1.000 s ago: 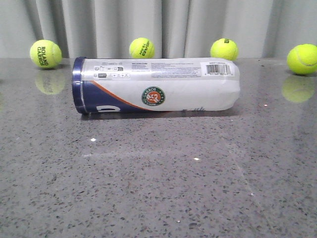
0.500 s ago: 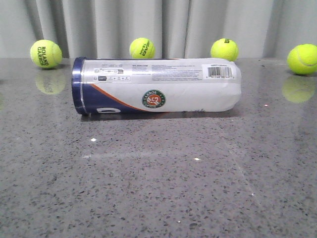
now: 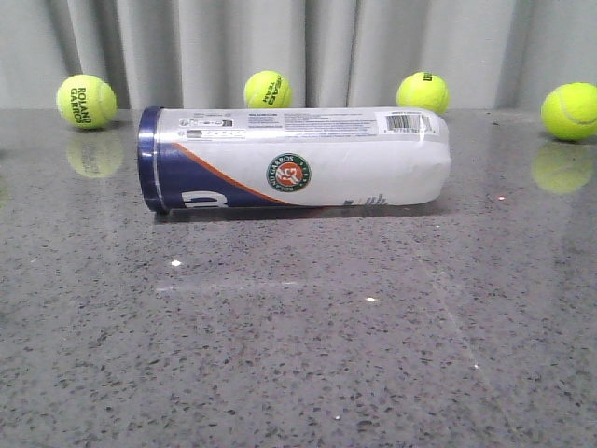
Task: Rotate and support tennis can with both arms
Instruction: 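Open the right gripper and lift it away from the can, then move the left gripper to the can's blue cap end and grasp it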
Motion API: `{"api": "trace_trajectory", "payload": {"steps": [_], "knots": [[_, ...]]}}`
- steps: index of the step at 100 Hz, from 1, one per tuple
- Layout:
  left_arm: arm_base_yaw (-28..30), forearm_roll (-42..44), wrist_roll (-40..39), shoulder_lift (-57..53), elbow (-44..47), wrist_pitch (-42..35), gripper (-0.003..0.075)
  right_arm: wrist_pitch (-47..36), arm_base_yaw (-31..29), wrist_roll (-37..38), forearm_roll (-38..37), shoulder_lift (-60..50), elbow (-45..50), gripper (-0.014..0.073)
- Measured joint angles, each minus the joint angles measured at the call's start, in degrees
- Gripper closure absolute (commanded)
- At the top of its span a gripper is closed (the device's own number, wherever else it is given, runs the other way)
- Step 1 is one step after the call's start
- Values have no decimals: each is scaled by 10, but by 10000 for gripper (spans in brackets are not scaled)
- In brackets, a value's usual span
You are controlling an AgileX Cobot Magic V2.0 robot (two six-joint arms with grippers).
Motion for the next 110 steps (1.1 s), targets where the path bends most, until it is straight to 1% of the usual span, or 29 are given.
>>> {"api": "trace_trajectory", "payload": {"steps": [6, 25, 38, 62, 77, 92, 110], "knots": [[0, -16, 0, 27, -10, 0, 160, 0, 0, 0, 0, 0, 0, 662], [0, -88, 0, 109, -40, 2, 167, 0, 0, 0, 0, 0, 0, 662], [0, -151, 14, 170, -74, 30, 167, 0, 0, 0, 0, 0, 1, 662], [0, -313, 137, 278, -144, 125, 167, 0, 0, 0, 0, 0, 5, 662], [0, -360, 187, 336, -176, 175, 167, 0, 0, 0, 0, 0, 5, 662], [0, -394, 229, 394, -197, 203, 167, 0, 0, 0, 0, 0, 5, 662], [0, -496, 305, 451, -209, 254, 167, 0, 0, 0, 0, 0, 5, 662]]}}
